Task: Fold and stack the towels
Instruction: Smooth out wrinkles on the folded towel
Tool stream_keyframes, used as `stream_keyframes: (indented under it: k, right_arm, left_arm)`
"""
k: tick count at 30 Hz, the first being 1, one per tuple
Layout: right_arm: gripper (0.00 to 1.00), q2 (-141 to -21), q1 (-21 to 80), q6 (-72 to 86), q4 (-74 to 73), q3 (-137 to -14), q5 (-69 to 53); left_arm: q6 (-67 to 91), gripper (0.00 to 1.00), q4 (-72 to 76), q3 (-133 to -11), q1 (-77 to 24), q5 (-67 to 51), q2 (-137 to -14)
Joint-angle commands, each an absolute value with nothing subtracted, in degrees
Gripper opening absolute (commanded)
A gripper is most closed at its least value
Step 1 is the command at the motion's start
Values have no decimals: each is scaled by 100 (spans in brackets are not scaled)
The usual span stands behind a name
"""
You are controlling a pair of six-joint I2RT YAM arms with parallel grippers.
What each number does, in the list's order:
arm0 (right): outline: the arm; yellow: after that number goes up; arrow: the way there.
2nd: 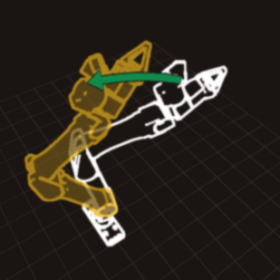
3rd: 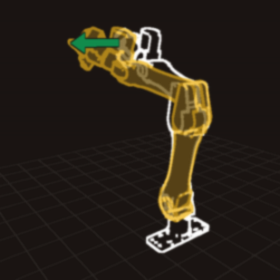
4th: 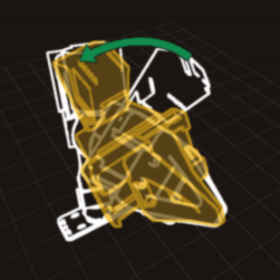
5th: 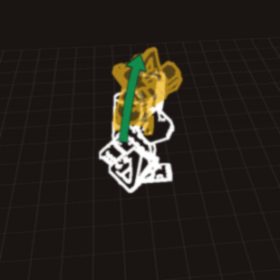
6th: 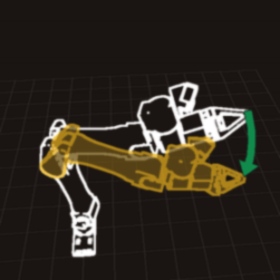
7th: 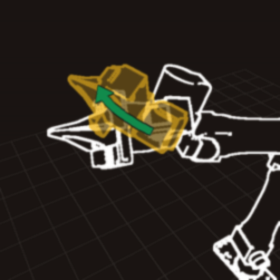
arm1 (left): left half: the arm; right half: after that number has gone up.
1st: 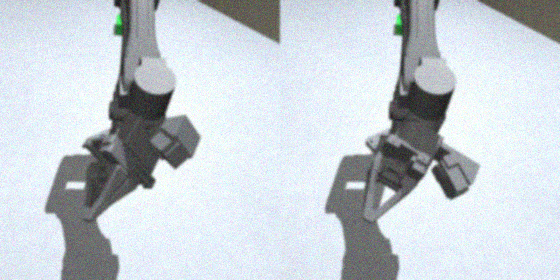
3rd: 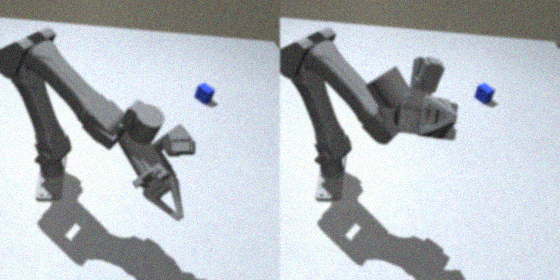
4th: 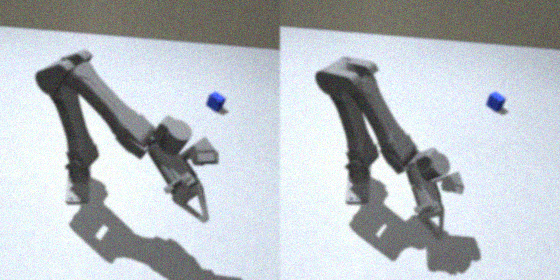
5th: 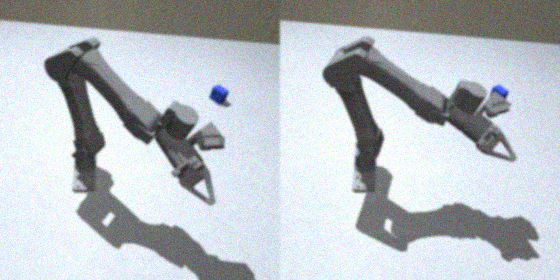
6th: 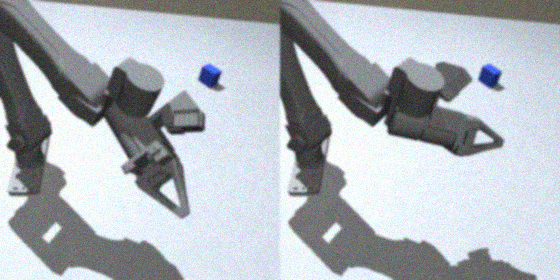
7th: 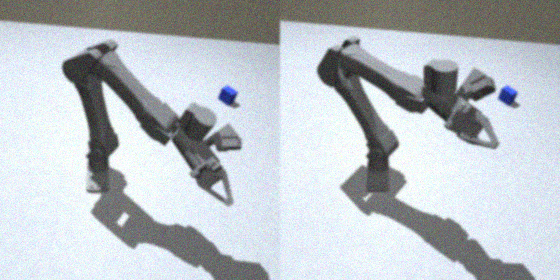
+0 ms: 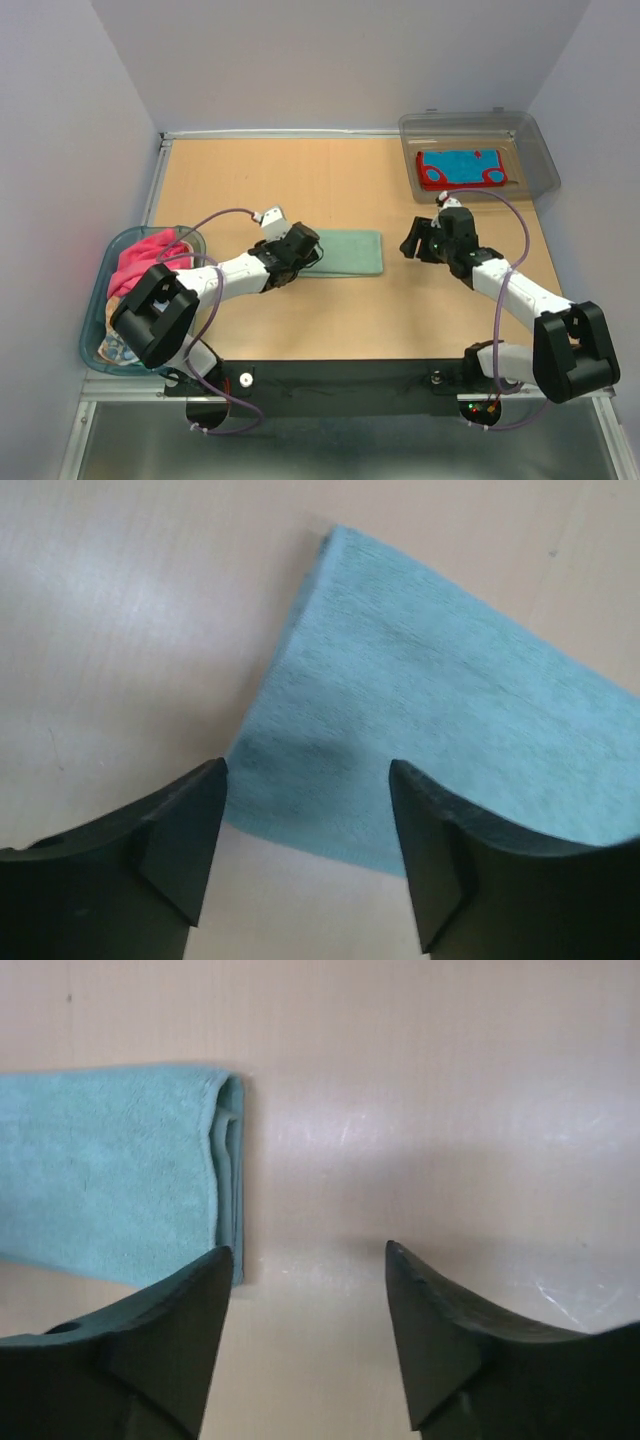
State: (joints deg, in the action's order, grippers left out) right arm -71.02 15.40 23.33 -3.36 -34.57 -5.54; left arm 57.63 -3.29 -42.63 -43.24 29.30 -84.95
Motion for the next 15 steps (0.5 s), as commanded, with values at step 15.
stream_keyframes:
  k: [15]
  right_arm:
    - [100,-7145,985,2566,-1310,-3709,721]
  left_arm:
    - [2189,82,-1441,-8349,-6724,3411,-10889]
